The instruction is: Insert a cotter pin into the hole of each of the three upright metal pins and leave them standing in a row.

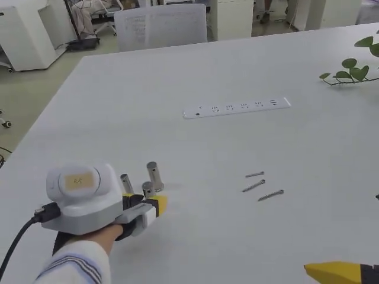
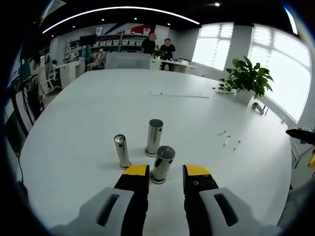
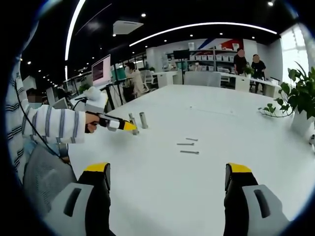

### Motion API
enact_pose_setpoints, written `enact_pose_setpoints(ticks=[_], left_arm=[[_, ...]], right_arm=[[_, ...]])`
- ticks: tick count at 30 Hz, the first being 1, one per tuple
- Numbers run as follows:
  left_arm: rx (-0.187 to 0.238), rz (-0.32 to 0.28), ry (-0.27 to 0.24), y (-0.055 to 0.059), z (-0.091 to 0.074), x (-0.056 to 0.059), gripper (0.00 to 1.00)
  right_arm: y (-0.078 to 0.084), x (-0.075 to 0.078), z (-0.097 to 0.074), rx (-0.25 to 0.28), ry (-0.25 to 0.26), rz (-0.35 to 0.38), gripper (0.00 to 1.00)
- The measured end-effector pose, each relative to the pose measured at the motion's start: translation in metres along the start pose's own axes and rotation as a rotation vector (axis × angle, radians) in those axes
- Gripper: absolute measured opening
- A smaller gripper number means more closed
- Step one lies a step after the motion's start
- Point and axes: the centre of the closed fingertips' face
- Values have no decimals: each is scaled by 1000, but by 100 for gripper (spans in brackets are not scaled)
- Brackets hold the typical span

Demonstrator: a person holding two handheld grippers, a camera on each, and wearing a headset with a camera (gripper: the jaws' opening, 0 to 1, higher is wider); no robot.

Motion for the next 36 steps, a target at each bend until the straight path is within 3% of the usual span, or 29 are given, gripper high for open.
enact_pose_setpoints(ticks=[17,36], left_arm=[[8,-15,-37,-3,5,-4,14],[22,10,-64,-3,9,-5,13]], right_arm=[[3,0,0,-7,5,8,97],[3,1,2,-12,1,9,96]])
Point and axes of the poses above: the centre of the closed fingertips' face, and the gripper's own axes: z roughly forward along the fingers, x roughly to its right, y roughly out of its underside, and after that the axes turned 15 degrees about -y, right-handed
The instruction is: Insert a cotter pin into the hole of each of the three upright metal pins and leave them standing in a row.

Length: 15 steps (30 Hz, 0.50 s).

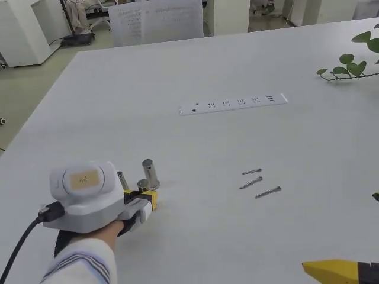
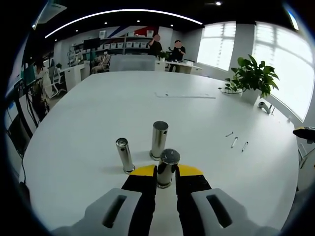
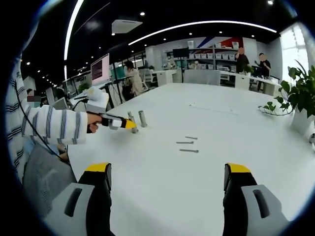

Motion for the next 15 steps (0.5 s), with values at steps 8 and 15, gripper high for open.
enact_pose_setpoints(ticks=[8,15], left_arm=[[-4,20,-1,0,-1,0,12],[-14,3,1,-1,-3,-4,11]], right_arm=[[0,-2,3,-5,-8,-1,96],[0,-3,5,-2,-14,-1,96]])
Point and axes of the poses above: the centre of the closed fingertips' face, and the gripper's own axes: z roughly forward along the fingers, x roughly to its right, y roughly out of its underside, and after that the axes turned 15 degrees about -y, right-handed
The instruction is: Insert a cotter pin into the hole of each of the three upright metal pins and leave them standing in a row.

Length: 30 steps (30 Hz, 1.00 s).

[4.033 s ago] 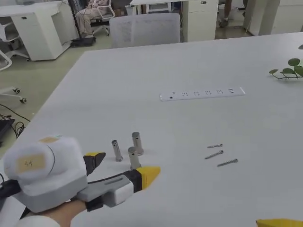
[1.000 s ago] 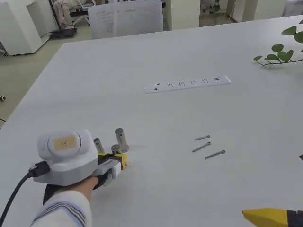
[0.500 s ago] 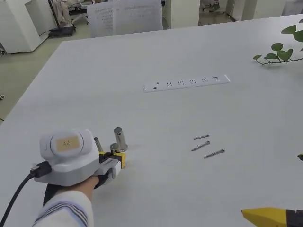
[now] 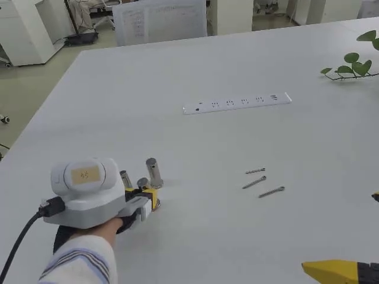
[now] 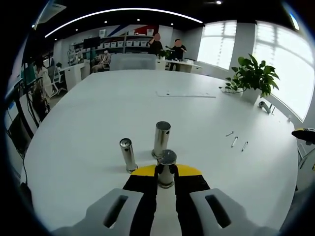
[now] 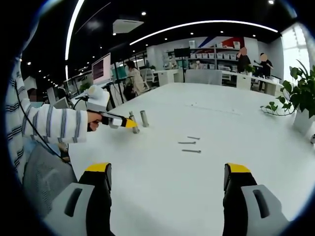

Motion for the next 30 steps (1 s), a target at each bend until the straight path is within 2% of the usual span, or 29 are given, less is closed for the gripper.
enact_pose_setpoints(ticks=[5,13,24,30], left_arm=[[13,58,-1,1,-1,4,10],[19,100,8,2,-2,4,10],[3,113,36,5,-8,9,10],[20,107,63,-3,-15,12,10]], right_arm=[[0,0,0,0,-1,-1,96],[0,0,0,-1,-1,-2,96],[0,-1,1,-3,-3,-4,96],[-1,-2,1,-2,-5,-5,96]])
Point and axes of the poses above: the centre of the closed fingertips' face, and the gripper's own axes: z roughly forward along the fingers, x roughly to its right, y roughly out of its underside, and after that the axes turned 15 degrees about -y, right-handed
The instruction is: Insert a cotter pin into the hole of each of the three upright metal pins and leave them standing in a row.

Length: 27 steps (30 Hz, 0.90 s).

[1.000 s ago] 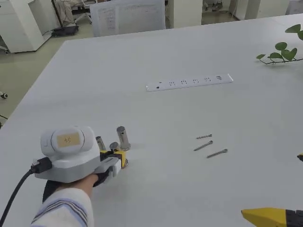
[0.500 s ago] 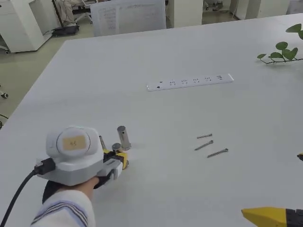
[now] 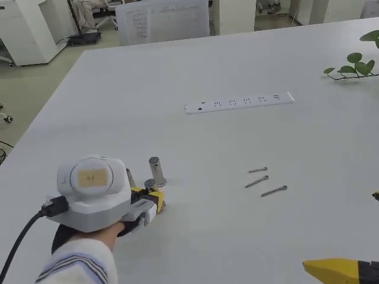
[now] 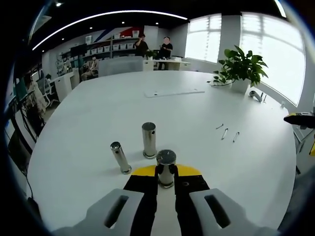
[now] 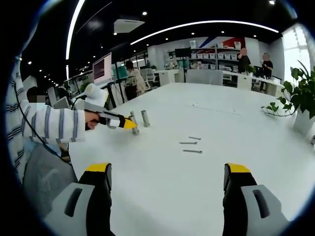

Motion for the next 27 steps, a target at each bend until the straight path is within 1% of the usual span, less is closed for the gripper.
enact_pose_setpoints(ticks=[5,11,15,18,27], left_arm=[[16,11,23,-5,-5,2,10],[29,63,65,-9,-11,7,10],[34,102,94,-10,-15,10,10],[34,127,106,-9,-19,13,10],[47,165,173,-10,-28,21,10]], right_arm=[[0,-1,0,0,-2,-1,96],[1,-2,1,-1,-4,0,96],[0,-2,1,-1,-5,-2,96],[1,-2,1,-1,-6,-1,96],[3,-3,1,-5,-7,3,96]])
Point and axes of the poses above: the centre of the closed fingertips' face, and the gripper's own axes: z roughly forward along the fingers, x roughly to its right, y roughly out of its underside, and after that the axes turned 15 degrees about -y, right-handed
